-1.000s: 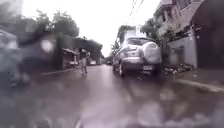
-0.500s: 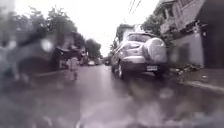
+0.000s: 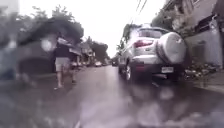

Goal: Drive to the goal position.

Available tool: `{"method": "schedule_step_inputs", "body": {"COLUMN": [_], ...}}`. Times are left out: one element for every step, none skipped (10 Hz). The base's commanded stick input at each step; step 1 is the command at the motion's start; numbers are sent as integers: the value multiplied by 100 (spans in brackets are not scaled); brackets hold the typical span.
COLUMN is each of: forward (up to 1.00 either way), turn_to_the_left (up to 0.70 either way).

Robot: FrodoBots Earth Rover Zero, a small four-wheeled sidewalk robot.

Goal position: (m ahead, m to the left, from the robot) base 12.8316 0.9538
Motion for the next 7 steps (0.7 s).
{"method": "schedule_step_inputs", "body": {"forward": [100,100,100,100,100,100,100], "turn_to_the_left": [0,0,0,0,0,0,0]}}
